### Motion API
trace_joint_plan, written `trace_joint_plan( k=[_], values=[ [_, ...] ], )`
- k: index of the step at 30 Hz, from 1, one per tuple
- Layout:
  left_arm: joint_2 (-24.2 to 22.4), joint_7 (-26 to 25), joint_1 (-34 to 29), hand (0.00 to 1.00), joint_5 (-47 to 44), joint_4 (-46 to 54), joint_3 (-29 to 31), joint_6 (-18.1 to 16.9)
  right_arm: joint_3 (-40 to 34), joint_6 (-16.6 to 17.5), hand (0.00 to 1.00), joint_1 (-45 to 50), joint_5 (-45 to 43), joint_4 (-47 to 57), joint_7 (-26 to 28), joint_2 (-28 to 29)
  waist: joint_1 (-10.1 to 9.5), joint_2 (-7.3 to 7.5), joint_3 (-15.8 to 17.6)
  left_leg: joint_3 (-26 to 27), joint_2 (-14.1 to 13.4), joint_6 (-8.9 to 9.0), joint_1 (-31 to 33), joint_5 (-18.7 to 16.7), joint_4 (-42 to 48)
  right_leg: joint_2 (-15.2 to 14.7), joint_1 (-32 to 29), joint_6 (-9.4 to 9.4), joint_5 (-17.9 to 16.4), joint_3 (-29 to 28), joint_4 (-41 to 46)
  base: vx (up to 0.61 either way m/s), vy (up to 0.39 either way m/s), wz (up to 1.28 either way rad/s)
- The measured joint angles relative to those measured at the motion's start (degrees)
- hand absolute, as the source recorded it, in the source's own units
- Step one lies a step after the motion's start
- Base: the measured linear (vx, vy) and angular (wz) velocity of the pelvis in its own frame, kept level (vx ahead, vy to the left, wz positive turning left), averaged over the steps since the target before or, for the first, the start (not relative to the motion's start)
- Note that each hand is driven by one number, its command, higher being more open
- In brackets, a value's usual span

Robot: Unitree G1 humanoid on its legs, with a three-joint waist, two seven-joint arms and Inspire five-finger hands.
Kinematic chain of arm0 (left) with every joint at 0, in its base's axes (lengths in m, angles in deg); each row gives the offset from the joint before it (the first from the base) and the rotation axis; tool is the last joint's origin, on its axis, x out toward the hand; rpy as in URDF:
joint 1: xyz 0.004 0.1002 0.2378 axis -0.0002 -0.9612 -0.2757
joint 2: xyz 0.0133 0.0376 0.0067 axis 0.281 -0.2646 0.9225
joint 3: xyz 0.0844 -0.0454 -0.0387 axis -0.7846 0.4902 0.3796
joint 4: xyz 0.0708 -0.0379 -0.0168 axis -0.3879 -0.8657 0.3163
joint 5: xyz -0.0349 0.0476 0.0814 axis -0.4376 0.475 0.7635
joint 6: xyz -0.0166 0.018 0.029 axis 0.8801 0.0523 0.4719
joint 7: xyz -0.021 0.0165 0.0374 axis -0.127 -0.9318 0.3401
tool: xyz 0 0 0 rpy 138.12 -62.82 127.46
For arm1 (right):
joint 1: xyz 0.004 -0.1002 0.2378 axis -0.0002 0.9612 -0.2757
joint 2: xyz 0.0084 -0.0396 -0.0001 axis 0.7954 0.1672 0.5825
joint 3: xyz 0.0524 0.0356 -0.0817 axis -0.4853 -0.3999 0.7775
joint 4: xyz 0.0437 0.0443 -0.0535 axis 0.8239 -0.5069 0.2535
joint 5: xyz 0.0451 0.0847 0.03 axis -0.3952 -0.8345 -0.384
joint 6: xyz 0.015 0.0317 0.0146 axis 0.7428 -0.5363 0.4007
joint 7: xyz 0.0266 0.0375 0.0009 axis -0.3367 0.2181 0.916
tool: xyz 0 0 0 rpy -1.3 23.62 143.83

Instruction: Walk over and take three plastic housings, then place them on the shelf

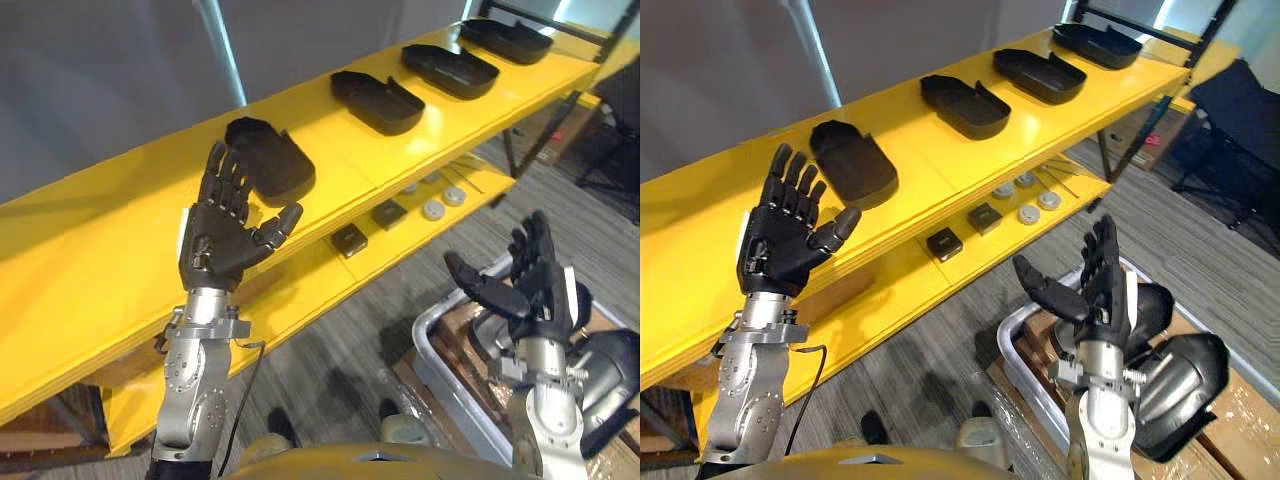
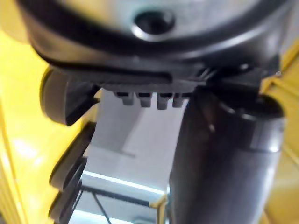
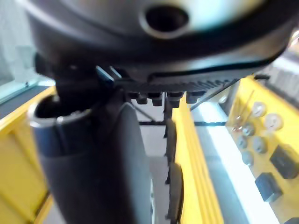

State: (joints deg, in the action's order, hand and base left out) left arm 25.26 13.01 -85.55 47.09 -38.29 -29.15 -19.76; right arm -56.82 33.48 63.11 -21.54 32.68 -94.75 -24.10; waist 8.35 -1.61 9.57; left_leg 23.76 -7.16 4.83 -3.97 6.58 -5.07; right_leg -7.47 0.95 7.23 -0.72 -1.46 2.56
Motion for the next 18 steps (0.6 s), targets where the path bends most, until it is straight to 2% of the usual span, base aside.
trace_joint_plan(
  k=[2,4,9,11,13,15,17,18],
  values=[
    [-0.03,0.10,0.02,1.00,-0.23,-0.08,-2.35,-0.01,0.26,0.06,1.00,1.76,-0.33,0.00,-0.72,0.64,0.57,0.30,-0.40,2.70,-0.53,0.33,-1.00,-0.63,0.00,0.41,-0.13,0.14,0.68,-2.52,-0.86,0.03,0.002,-0.67],
    [-0.06,0.07,0.05,1.00,-0.24,-0.20,-5.36,-0.05,0.26,0.49,1.00,3.42,-0.19,0.00,-1.71,1.21,2.07,0.69,-1.89,5.45,-0.98,0.77,-1.83,-1.35,0.04,0.98,-0.73,0.10,1.32,-5.12,-1.28,0.06,-0.001,-0.73],
    [-0.55,-2.27,1.19,1.00,-0.22,-1.20,-10.98,-0.13,-0.38,4.16,1.00,7.13,-0.70,1.21,-2.87,1.73,4.64,1.06,-4.04,12.10,-2.29,2.26,-4.86,-2.82,0.01,2.74,-0.91,0.56,2.30,-10.95,-1.84,0.05,-0.012,-0.69],
    [-0.60,-3.30,1.71,1.00,-0.19,-1.20,-12.87,-0.12,-0.21,5.92,1.00,9.40,-0.97,2.25,-2.70,2.90,5.01,1.20,-4.47,13.67,-2.95,3.09,-5.69,-3.47,0.01,3.60,-1.04,0.62,2.26,-12.19,-1.83,0.01,-0.023,-0.41],
    [-0.72,-4.16,2.09,1.00,-0.06,-1.18,-13.80,-0.11,0.77,6.62,1.00,10.36,-0.88,3.18,-2.57,3.65,5.02,1.11,-5.41,14.46,-3.38,3.01,-5.52,-3.62,0.04,4.32,-2.21,0.88,2.07,-12.93,-1.75,0.00,-0.053,-0.26],
    [-0.72,-5.28,2.11,1.00,0.07,-1.18,-13.85,-0.03,2.55,7.31,1.00,10.46,-0.57,3.18,-1.82,3.56,4.93,0.97,-5.82,14.26,-3.34,3.31,-5.54,-3.60,0.27,4.92,-3.03,0.88,2.09,-13.24,-1.65,0.00,-0.043,-0.21],
    [-0.66,-6.01,1.95,1.00,0.29,-1.12,-13.31,-0.03,4.58,7.38,1.00,9.96,-0.46,3.17,-0.87,3.26,3.59,1.05,-6.54,9.80,-3.00,3.61,-4.19,-6.04,2.44,5.56,-4.11,0.47,2.36,-14.72,-1.20,0.00,-0.030,-0.46],
    [-0.62,-7.31,1.38,1.00,0.46,-0.77,-12.53,-0.05,6.14,7.40,1.00,8.53,-0.83,3.17,0.29,2.35,1.57,1.13,-6.81,0.50,-1.11,2.67,-2.18,-10.27,5.98,6.22,-5.18,-0.26,2.65,-17.28,-0.56,0.02,0.013,-1.03]
  ],
)
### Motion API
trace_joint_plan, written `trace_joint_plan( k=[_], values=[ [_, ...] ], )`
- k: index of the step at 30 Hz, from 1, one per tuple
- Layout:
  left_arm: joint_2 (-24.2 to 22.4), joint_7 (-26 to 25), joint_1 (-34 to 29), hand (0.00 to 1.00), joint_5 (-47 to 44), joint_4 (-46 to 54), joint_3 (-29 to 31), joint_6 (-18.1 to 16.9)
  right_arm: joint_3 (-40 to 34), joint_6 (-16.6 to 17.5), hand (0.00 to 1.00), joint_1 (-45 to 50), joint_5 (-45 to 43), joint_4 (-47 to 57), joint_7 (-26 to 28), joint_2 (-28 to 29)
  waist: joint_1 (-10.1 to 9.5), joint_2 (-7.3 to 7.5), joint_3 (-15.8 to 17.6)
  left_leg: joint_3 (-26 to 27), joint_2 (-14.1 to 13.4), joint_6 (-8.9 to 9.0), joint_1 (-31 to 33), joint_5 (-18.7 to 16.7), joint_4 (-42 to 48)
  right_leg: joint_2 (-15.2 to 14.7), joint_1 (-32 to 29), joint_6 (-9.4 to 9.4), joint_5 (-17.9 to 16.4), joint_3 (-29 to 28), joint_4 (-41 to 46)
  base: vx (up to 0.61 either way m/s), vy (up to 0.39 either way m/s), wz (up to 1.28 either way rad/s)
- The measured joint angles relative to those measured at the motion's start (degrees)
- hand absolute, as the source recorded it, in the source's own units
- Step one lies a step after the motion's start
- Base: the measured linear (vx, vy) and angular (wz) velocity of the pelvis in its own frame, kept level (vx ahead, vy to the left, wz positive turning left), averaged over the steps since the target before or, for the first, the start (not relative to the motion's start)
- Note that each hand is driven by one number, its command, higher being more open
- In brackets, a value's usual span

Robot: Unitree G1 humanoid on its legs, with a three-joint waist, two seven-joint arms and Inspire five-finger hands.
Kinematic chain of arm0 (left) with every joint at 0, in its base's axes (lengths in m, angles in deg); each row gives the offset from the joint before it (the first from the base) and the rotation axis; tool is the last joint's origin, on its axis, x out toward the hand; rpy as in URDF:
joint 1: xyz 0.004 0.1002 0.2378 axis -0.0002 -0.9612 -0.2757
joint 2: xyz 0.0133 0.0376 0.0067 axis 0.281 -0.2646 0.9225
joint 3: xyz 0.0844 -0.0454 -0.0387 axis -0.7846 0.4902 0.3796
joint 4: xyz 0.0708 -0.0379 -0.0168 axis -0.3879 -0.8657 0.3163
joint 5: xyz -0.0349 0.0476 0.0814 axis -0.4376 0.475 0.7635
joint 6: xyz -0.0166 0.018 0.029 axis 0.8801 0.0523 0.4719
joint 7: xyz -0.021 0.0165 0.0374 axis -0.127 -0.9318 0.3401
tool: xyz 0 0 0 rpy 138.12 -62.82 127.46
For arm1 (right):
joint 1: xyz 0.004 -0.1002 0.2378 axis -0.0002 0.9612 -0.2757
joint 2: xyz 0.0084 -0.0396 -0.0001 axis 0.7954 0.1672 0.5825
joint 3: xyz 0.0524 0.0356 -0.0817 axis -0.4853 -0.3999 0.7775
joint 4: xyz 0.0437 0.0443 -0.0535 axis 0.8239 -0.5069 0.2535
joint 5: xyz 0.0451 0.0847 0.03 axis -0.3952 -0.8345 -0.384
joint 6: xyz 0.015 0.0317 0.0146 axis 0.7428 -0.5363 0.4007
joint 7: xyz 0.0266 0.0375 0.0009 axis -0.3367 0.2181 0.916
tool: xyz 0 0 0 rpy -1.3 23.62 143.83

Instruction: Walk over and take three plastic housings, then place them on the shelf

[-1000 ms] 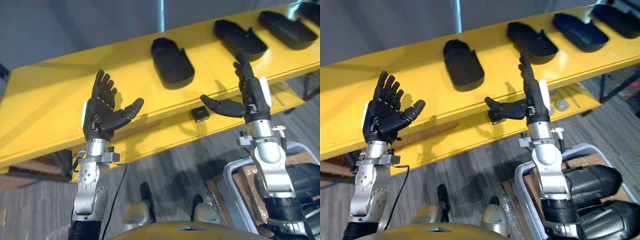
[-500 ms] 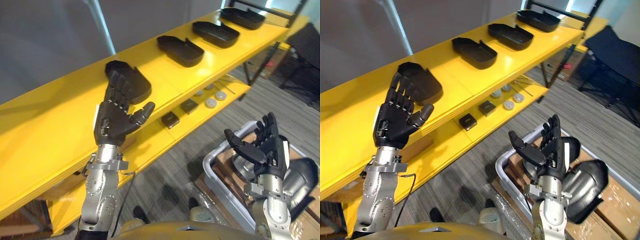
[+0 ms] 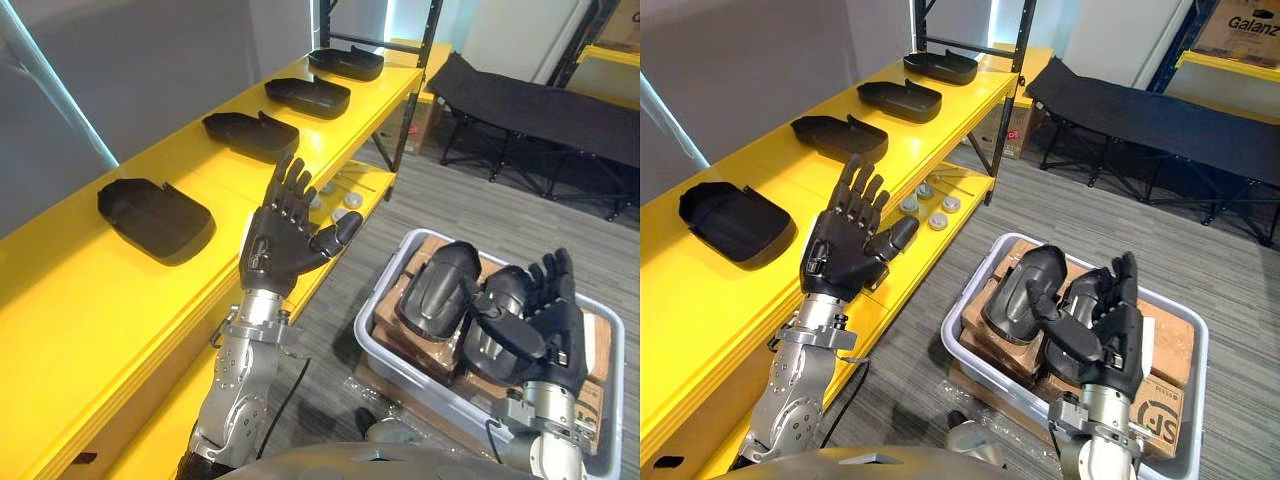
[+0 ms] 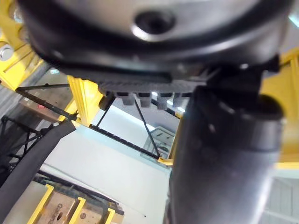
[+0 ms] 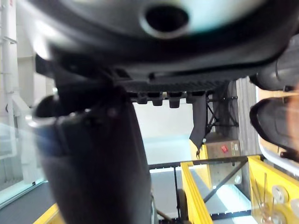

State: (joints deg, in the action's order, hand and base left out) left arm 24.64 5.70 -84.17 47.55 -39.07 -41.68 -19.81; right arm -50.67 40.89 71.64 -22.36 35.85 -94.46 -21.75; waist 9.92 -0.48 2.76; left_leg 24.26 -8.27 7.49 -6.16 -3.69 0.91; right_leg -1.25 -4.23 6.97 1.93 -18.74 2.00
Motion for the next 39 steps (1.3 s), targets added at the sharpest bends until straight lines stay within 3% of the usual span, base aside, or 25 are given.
trace_joint_plan(
  k=[1,3,4,8,11,14,17,18,21,22,23,25,26,28,29,30,32,35,39],
  values=[
    [0.10,-0.97,-1.51,1.00,0.02,0.49,1.37,0.00,1.97,0.02,1.00,-2.18,-0.68,-0.07,1.05,-1.77,-1.75,-0.30,-0.23,-7.38,1.45,-1.43,1.86,-3.60,4.21,0.78,-0.22,-0.46,0.14,-2.39,0.28,0.03,0.035,-1.05],
    [0.14,-2.00,-4.09,1.00,0.02,1.57,3.16,0.00,4.55,0.42,1.00,-6.29,-2.21,-0.69,1.71,-4.81,-2.65,-0.85,-0.18,-14.28,2.13,-2.95,4.54,-7.28,11.01,2.00,-0.60,-0.90,0.36,-4.15,1.18,0.04,0.076,-0.66],
    [0.09,-1.99,-5.13,1.00,0.02,2.37,4.09,0.00,5.59,0.74,1.00,-9.03,-2.25,-1.41,1.45,-6.22,-3.39,-1.59,-0.16,-15.69,1.61,-2.87,5.75,-9.02,13.81,2.68,-1.03,-0.87,0.46,-4.71,1.52,0.02,0.086,-0.42],
    [0.47,-1.44,-5.18,1.00,0.04,2.84,5.23,-0.33,8.50,0.71,1.00,-13.28,-2.33,-3.41,-2.89,-6.90,-5.77,-1.31,1.64,-16.22,1.12,-3.55,8.39,-11.77,19.50,2.85,-2.10,-1.06,-0.35,-3.94,3.25,-0.07,0.100,0.00],
    [1.43,-0.14,-4.93,1.00,0.02,2.97,5.25,-2.28,9.96,0.51,1.00,-11.90,-2.32,-3.45,-5.87,-5.55,-6.05,-1.85,4.57,-17.00,0.91,-4.22,10.70,-14.79,26.25,4.11,-5.05,-0.78,-4.17,-2.45,11.75,-0.09,0.066,0.11],
    [1.59,0.83,-3.71,1.00,-0.40,3.60,5.16,-2.81,9.52,0.65,1.00,-8.88,-2.32,-3.46,-7.15,-3.24,-6.08,-2.05,6.45,-16.08,0.61,-4.86,10.97,-16.38,29.29,4.29,-5.72,-0.51,-4.16,-1.19,14.23,-0.09,0.060,-0.30],
    [1.76,2.02,-2.72,1.00,-0.37,4.83,4.37,-4.54,8.94,1.33,1.00,-5.00,-2.47,-3.46,-6.23,-1.40,-5.42,-0.80,8.30,-12.47,-0.33,-5.91,10.82,-17.48,31.36,4.05,-6.38,0.56,-2.48,-1.01,13.69,-0.19,0.081,-0.60],
    [1.40,1.99,-2.71,1.00,-0.05,5.56,4.46,-4.75,8.84,1.72,1.00,-5.05,-3.61,-3.45,-5.06,-0.93,-5.10,-0.76,8.89,-9.95,-0.85,-6.74,10.68,-16.55,30.29,2.47,-5.85,-0.15,-1.26,0.43,11.71,-0.23,0.067,-0.91],
    [1.73,1.93,-3.11,1.00,-0.04,5.59,6.52,-4.90,11.05,2.97,1.00,-9.07,-6.05,-4.32,-1.52,-2.00,-6.02,-0.69,9.17,-2.71,-3.14,-6.83,7.75,-13.13,25.64,-1.94,-9.75,-5.64,-5.44,13.81,27.03,-0.14,0.005,-1.07],
    [1.75,1.93,-3.00,1.00,-0.25,5.46,7.86,-4.90,12.72,3.74,1.00,-12.24,-6.02,-6.48,-1.02,-2.84,-6.23,-0.59,9.08,-1.15,-4.38,-6.32,7.03,-11.58,24.05,-4.39,-9.66,-6.62,-7.19,18.22,32.44,-0.08,-0.101,-0.94],
    [1.76,1.93,-2.96,1.00,-0.28,5.38,8.61,-4.84,13.54,3.84,1.00,-13.95,-5.95,-7.81,-0.89,-3.29,-6.46,-0.41,8.97,-0.44,-4.83,-6.01,7.03,-10.84,23.46,-5.92,-9.35,-7.12,-7.62,19.98,34.65,-0.10,-0.186,-0.78],
    [1.69,1.95,-3.04,1.00,-0.68,3.54,10.95,-4.34,16.08,3.79,1.00,-19.20,-5.73,-13.60,-1.23,-3.76,-7.77,1.05,8.14,1.07,-6.45,-4.22,8.09,-8.75,23.08,-12.22,-5.43,-7.06,-8.16,23.74,36.80,-0.12,-0.276,-0.59],
    [1.67,1.96,-3.06,1.00,-1.11,2.83,11.34,-3.74,16.51,3.57,1.00,-19.65,-5.71,-14.91,-1.51,-3.76,-8.34,1.57,7.87,0.96,-6.39,-3.65,8.65,-8.32,23.48,-12.39,-4.89,-4.92,-9.03,24.14,34.34,-0.13,-0.305,-0.53],
    [0.65,2.01,-3.64,1.00,-2.63,-0.10,11.27,-2.22,16.70,2.45,1.00,-21.69,-5.66,-17.55,-2.37,-4.39,-10.35,0.38,7.16,-4.16,-6.27,-3.92,10.63,-6.71,20.49,-8.78,-4.13,-2.76,-9.17,25.34,25.30,-0.11,-0.239,-0.76],
    [0.38,2.36,-4.20,1.00,-2.90,-0.92,10.91,-1.69,16.49,2.10,1.00,-22.27,-5.66,-18.46,-2.78,-4.89,-11.10,-0.66,7.08,-4.46,-6.95,-2.75,10.68,-4.49,17.46,-7.32,-1.39,-0.94,-8.72,24.87,16.35,-0.06,-0.279,-0.90],
    [-0.26,3.38,-3.98,1.00,-3.29,-2.50,10.93,-1.35,16.20,1.91,1.00,-22.49,-5.68,-19.03,-3.06,-5.37,-10.83,-1.49,8.31,-3.72,-8.04,-0.21,10.92,-2.70,16.53,-6.12,0.33,-0.83,-8.05,26.07,10.50,-0.09,-0.327,-0.70],
    [-1.90,3.99,-6.28,1.00,-5.13,-3.61,10.52,-1.01,15.90,-0.07,1.00,-21.06,-5.66,-19.94,-2.80,-6.42,-9.01,-2.21,8.74,-4.73,-9.36,-1.86,9.95,-1.46,15.23,-3.05,2.53,-2.21,-4.55,25.75,5.11,-0.11,-0.245,-0.43],
    [-2.13,6.70,-8.30,1.00,-7.48,-3.57,10.14,-1.26,13.38,-0.17,1.00,-16.66,-5.72,-18.91,-0.53,-8.13,-7.91,-2.44,9.25,-7.04,-10.19,-2.40,8.57,-0.58,13.25,-0.86,3.32,-3.59,-3.35,23.97,-0.28,-0.11,-0.110,-0.56],
    [-1.94,8.63,-8.07,1.00,-7.41,-3.57,9.28,-1.48,7.88,-0.29,1.00,-12.08,-6.30,-17.70,0.40,-8.87,-6.57,-2.18,10.36,-11.06,-7.48,-4.35,7.44,0.74,12.55,-2.64,3.27,-3.76,-3.20,23.15,-0.52,-0.04,0.007,-0.28]
  ],
)
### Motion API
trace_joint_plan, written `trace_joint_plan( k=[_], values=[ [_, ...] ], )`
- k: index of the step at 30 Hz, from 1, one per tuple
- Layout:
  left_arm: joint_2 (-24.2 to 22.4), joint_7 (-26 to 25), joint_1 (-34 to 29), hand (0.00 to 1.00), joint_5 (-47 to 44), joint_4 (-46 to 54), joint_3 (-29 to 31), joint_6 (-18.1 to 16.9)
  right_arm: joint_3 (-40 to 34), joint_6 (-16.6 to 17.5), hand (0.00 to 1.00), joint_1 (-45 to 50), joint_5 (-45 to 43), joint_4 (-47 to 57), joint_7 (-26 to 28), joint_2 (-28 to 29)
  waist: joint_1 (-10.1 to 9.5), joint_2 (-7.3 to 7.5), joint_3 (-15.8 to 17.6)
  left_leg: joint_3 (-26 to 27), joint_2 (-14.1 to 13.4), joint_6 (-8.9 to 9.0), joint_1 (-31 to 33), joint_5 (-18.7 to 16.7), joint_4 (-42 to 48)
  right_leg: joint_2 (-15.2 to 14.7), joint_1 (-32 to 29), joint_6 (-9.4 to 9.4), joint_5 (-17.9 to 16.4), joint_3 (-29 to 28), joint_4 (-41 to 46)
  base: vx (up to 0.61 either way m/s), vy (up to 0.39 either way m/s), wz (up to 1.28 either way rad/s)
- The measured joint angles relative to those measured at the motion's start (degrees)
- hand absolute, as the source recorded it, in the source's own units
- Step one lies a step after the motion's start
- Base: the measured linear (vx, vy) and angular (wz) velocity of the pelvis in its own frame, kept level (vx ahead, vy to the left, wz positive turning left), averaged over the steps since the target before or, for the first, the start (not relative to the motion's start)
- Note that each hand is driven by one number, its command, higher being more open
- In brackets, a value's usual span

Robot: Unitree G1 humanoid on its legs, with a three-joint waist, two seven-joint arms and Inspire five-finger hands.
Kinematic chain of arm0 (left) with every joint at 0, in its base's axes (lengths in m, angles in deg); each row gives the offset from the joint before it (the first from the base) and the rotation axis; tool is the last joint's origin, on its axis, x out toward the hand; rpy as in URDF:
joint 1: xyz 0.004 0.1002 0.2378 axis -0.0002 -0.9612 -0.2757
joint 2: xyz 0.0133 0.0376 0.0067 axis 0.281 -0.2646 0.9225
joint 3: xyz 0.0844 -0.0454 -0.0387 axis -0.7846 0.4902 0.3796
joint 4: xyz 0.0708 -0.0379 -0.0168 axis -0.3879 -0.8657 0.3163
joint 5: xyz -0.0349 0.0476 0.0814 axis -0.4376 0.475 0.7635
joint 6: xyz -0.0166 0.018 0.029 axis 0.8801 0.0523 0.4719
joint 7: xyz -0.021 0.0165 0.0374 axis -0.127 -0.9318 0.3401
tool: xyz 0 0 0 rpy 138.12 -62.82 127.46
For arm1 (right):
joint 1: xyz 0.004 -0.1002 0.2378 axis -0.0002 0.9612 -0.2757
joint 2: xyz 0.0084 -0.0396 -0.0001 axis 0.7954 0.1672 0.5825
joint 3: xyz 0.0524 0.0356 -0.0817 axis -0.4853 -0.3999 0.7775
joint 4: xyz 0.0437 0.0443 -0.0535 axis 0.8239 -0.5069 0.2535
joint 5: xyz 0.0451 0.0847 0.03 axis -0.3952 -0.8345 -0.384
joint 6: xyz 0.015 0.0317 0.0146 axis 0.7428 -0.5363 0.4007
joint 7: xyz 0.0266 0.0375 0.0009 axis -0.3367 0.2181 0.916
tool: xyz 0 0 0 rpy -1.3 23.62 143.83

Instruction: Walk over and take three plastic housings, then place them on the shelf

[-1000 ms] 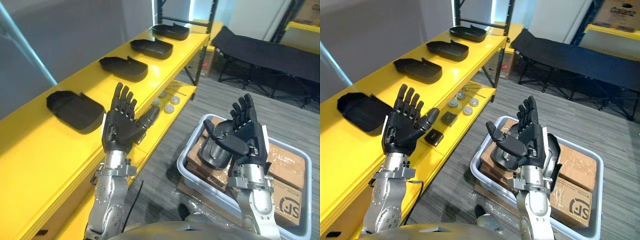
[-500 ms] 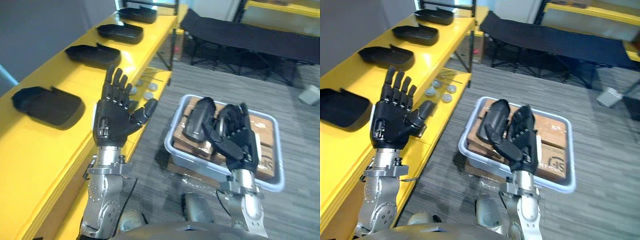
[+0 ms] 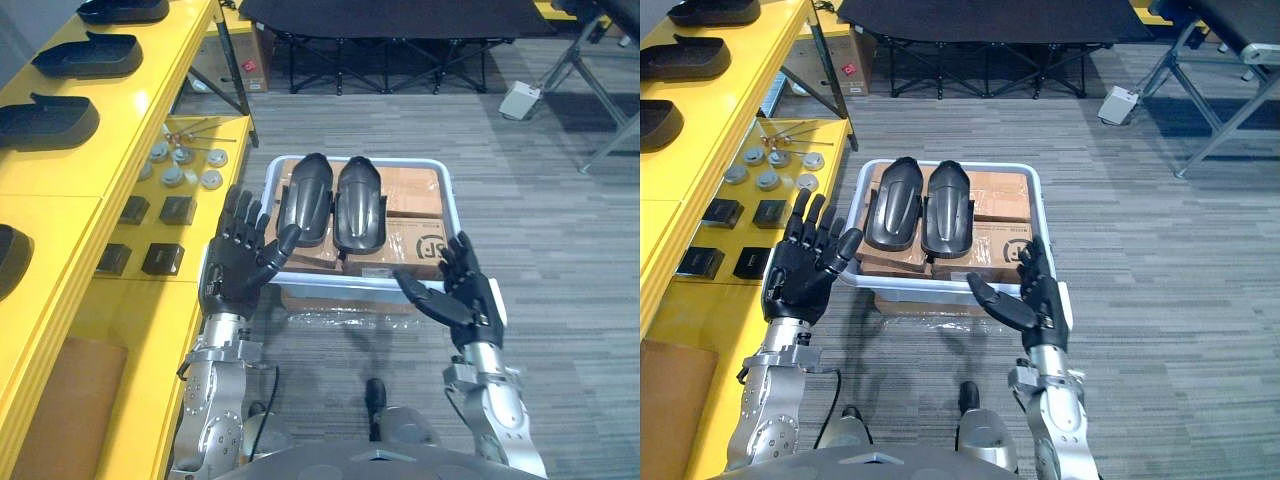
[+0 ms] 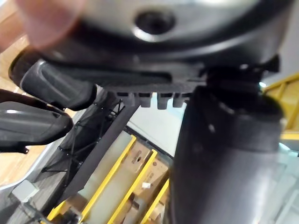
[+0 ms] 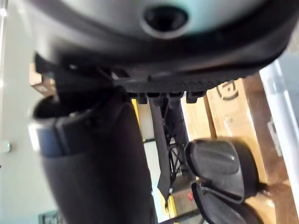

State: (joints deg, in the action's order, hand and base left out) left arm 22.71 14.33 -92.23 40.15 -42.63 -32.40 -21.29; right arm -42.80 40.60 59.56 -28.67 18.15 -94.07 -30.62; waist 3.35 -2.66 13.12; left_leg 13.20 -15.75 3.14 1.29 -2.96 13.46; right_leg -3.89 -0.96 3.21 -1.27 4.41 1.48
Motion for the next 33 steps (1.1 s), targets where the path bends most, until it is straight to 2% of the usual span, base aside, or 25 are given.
trace_joint_plan(
  k=[5,7,10,12,13,16,17,18,20,25,33],
  values=[
    [1.52,0.09,1.11,1.00,2.67,0.06,-1.05,-0.67,0.43,-0.19,1.00,-0.23,0.02,-0.25,-3.53,-0.26,-0.06,-0.13,0.04,-1.44,3.44,-0.09,-0.37,-0.69,-0.76,-3.18,-0.48,1.71,1.74,-1.41,-1.69,-0.01,0.109,-0.19],
    [2.37,-0.33,1.46,1.00,6.29,0.03,-1.34,-0.43,0.23,-0.40,1.00,-3.71,0.56,-4.47,-6.44,0.40,-0.22,0.09,0.32,-2.14,3.96,2.01,-0.61,-2.54,-1.90,-3.60,-1.03,3.06,4.48,-1.41,-2.19,-0.01,0.116,-0.08],
    [5.16,-1.13,5.04,1.00,11.02,0.02,-3.35,0.95,-2.87,-0.59,1.00,-10.77,2.14,-12.35,-11.44,1.00,-1.67,0.82,1.84,-3.11,4.91,3.42,1.07,-3.80,-1.35,-4.56,-1.14,3.88,7.48,-0.57,-4.06,-0.01,0.120,-0.02],
    [6.13,-1.20,7.67,1.00,11.93,0.01,-3.66,1.75,-5.15,-1.01,1.00,-15.15,2.94,-15.22,-13.95,0.56,-1.58,1.20,3.08,-4.33,5.49,4.05,3.57,-4.34,0.38,-5.25,-1.72,4.14,8.41,0.78,-4.80,-0.09,0.103,0.23],
    [6.78,-1.21,10.20,1.00,11.99,0.01,-3.63,1.94,-7.12,-1.51,1.00,-20.52,2.92,-17.45,-16.85,-0.72,-1.74,1.54,4.72,-5.32,5.86,3.66,6.74,-4.87,2.80,-5.71,-3.17,4.36,9.07,1.42,-4.83,-0.16,0.118,0.35],
    [7.52,-1.22,13.60,1.00,12.00,-0.21,-3.66,2.90,-10.22,-2.13,1.00,-30.08,2.83,-20.95,-20.49,-5.33,-2.42,1.47,7.71,-6.50,6.27,3.40,10.76,-5.20,5.81,-6.15,-5.24,4.40,10.32,2.02,-4.91,-0.14,0.078,0.18],
    [8.28,-1.20,16.13,1.00,11.94,-1.92,-4.71,3.06,-11.85,-2.88,1.00,-36.01,2.85,-23.70,-22.11,-9.27,-3.21,0.77,9.17,-7.51,6.27,3.43,13.19,-5.65,7.79,-6.14,-6.12,4.50,10.90,2.63,-5.10,-0.16,0.061,0.19],
    [8.48,-1.17,16.93,1.00,11.89,-2.59,-5.06,3.21,-12.17,-3.27,1.00,-38.35,2.85,-25.03,-22.71,-10.94,-3.26,0.48,9.56,-8.06,6.28,3.42,14.22,-5.76,8.52,-6.12,-6.41,4.60,11.16,3.09,-5.26,-0.13,0.039,0.24],
    [8.75,-0.75,18.54,1.00,11.72,-4.75,-6.31,4.13,-11.87,-6.03,1.00,-45.73,3.25,-29.91,-23.56,-15.94,-3.92,-0.06,10.04,-9.11,6.32,3.41,17.26,-5.82,10.01,-5.97,-7.98,4.53,11.93,3.77,-5.69,-0.10,0.023,0.19],
    [8.93,0.79,22.11,1.00,11.33,-10.54,-9.67,4.44,-7.29,-9.09,1.00,-57.91,3.11,-41.08,-22.55,-23.76,-5.61,-1.70,11.37,-11.72,6.39,3.21,23.00,-6.07,13.11,-5.66,-10.85,4.39,12.66,5.94,-5.46,-0.06,0.017,0.19],
    [8.58,0.66,30.98,1.00,9.22,-17.71,-10.88,4.19,-2.07,-13.35,1.00,-69.33,2.65,-53.25,-18.83,-28.41,-8.40,-3.76,12.82,-13.91,6.64,2.34,29.92,-6.87,17.80,-5.73,-15.70,4.45,12.84,7.88,-2.40,-0.06,0.031,0.08]
  ],
)
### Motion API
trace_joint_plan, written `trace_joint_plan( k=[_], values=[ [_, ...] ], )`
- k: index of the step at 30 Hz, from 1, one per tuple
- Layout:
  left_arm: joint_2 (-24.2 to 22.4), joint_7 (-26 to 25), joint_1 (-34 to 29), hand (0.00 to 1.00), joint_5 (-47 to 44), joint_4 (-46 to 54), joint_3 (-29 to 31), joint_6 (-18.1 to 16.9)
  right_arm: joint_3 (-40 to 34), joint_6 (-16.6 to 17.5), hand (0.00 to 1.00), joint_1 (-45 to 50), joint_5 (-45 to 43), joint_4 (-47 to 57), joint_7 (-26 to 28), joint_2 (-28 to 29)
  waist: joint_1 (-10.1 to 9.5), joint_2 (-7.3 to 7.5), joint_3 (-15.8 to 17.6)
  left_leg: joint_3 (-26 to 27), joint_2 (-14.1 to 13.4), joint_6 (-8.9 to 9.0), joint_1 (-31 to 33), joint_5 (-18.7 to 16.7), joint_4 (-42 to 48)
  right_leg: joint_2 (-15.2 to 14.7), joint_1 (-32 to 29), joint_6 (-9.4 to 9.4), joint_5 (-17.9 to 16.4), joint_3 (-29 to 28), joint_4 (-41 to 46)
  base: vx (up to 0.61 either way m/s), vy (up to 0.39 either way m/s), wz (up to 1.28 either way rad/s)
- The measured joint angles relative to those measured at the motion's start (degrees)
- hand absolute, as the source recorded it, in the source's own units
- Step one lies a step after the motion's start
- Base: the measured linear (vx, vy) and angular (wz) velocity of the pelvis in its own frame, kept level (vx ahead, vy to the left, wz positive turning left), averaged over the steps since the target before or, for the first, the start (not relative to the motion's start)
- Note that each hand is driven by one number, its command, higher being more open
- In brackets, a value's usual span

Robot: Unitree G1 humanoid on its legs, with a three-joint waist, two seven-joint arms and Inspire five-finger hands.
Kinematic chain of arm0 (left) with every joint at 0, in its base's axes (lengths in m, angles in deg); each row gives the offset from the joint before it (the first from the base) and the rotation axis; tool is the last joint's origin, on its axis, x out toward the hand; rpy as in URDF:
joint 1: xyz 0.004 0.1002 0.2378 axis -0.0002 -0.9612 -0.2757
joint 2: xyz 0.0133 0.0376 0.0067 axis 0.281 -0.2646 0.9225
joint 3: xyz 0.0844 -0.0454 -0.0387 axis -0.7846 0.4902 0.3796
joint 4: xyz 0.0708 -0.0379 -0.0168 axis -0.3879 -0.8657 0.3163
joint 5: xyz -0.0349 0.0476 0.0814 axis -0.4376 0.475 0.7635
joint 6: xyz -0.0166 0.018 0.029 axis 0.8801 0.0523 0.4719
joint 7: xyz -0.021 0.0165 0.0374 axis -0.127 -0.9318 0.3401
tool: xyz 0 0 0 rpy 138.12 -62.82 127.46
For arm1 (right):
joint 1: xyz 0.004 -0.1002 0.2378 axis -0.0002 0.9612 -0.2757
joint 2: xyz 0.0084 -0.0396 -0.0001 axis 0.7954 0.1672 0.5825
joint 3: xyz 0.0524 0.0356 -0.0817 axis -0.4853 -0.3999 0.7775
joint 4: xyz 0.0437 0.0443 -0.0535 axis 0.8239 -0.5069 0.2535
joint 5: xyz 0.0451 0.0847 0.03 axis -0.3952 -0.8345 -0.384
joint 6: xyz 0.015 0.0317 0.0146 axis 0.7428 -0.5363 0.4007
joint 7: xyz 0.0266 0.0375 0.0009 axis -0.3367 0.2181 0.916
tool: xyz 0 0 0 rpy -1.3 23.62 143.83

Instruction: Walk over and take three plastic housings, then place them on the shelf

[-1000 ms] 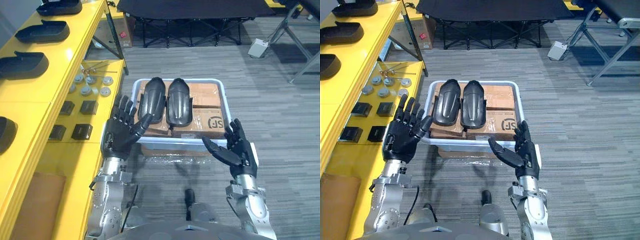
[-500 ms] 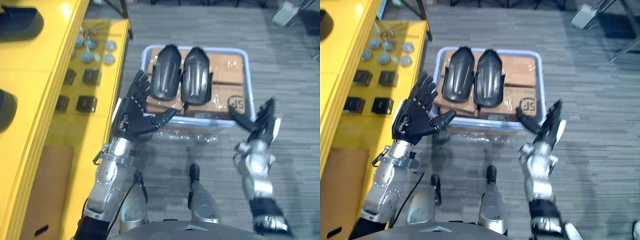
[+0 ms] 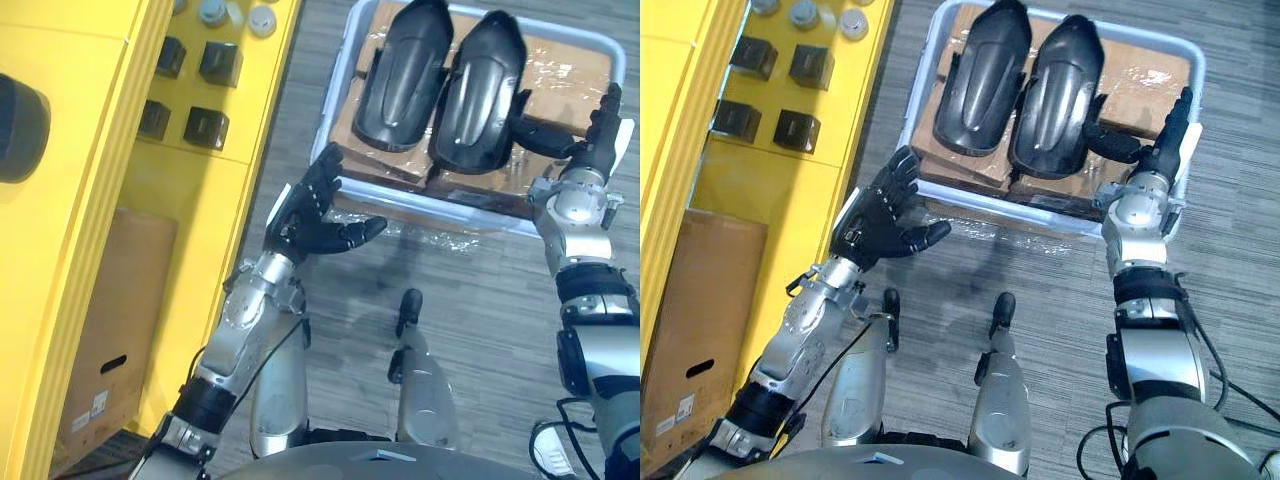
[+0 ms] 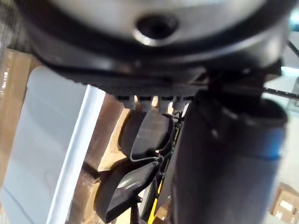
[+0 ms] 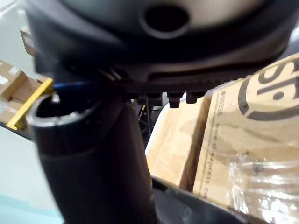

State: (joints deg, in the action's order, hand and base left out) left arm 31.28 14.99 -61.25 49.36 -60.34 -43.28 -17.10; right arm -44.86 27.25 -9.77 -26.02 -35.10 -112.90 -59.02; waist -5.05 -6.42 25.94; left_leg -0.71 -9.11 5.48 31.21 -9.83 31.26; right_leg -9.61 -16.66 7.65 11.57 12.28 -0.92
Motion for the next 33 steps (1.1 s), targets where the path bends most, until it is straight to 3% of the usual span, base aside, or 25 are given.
trace_joint_plan(
  k=[8,9,19,27,33],
  values=[
    [-0.63,-0.94,4.15,1.00,-0.57,-6.93,-0.97,-0.01,2.00,-4.32,1.00,-6.63,-4.21,-1.77,4.31,-0.90,-1.77,0.02,0.78,-0.01,-0.03,-0.37,4.38,0.32,1.60,-0.38,-4.65,-0.02,0.06,0.00,2.27,-0.07,0.005,-0.03],
    [-0.88,-1.16,5.12,1.00,-0.69,-7.85,-1.10,-0.01,2.03,-5.37,0.00,-7.87,-4.39,-2.31,4.46,-0.92,-2.23,0.01,0.79,0.24,-0.12,-0.38,4.73,0.58,1.55,-0.48,-5.58,-0.13,-0.03,-0.04,2.94,-0.05,-0.038,-0.08],
    [-1.63,-2.68,8.19,1.00,-4.31,-8.46,-2.75,-2.16,4.05,-17.36,0.00,-14.16,-1.84,-4.15,6.56,-6.54,-2.40,0.21,0.92,0.28,-0.92,0.38,6.64,2.67,0.15,-1.31,-11.59,-1.08,-4.11,0.89,11.40,-0.04,-0.056,0.01],
    [-2.11,-2.81,6.73,1.00,-4.42,-8.45,-3.48,-2.52,3.32,-28.21,0.00,-14.81,1.23,-6.80,8.16,-4.16,-2.49,1.22,1.37,-0.02,-2.26,1.19,4.59,3.34,-0.46,-1.70,-12.16,-2.08,-7.18,2.33,17.07,0.01,-0.052,0.03],
    [-2.01,-2.01,3.62,1.00,-4.47,-8.26,-3.18,-2.54,-1.86,-30.75,0.00,-10.26,1.31,-8.52,8.00,-1.56,-2.55,2.22,1.22,-0.25,-2.39,1.37,0.30,3.35,-1.21,-2.03,-8.05,-2.19,-8.45,3.52,17.81,-0.01,-0.001,0.07]
  ],
)
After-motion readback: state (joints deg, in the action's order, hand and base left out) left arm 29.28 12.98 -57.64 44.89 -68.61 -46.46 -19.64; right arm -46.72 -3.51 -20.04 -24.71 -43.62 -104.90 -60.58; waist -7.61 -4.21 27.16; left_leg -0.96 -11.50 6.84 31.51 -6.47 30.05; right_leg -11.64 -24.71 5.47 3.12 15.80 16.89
